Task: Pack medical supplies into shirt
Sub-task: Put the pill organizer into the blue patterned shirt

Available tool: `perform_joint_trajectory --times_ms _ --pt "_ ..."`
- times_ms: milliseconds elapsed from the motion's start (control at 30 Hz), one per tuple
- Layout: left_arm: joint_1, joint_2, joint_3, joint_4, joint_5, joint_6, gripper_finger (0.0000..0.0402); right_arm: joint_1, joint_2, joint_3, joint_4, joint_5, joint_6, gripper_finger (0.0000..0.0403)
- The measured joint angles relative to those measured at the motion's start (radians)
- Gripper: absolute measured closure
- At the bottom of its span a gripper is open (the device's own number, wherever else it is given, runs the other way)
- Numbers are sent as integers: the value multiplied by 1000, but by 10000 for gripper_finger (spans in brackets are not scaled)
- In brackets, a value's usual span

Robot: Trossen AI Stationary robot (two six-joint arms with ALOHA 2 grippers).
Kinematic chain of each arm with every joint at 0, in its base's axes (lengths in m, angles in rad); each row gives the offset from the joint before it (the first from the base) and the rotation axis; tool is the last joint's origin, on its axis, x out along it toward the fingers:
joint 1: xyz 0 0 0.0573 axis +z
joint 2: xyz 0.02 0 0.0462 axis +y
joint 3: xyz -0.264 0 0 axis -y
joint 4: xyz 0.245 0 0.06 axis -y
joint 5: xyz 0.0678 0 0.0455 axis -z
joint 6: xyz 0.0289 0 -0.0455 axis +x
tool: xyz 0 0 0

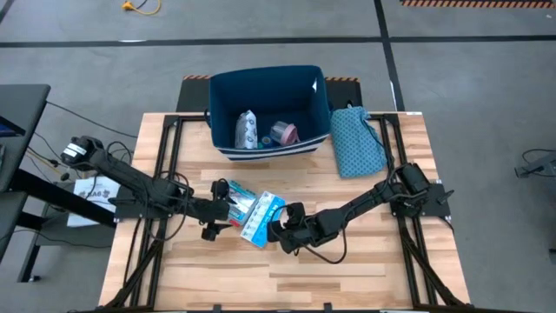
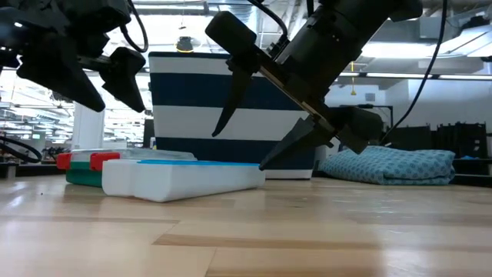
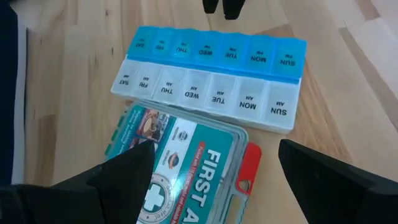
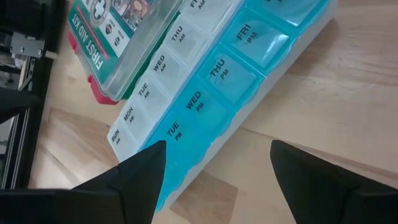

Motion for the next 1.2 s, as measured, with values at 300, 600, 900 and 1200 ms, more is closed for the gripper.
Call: perform_joint_trajectory --times_ms 300,600,900,1200 --pt "-5 0 0 -5 -24 -31 68 2 0 0 5 -1 0 121" --pt "-106 -96 11 -38 -256 -56 68 14 0 0 6 -2 1 121" --pt "-147 -147 16 -99 -276 -184 68 15 0 0 7 -2 1 121" --pt "-169 -147 16 -121 -96 -222 122 19 0 0 7 -1 1 121"
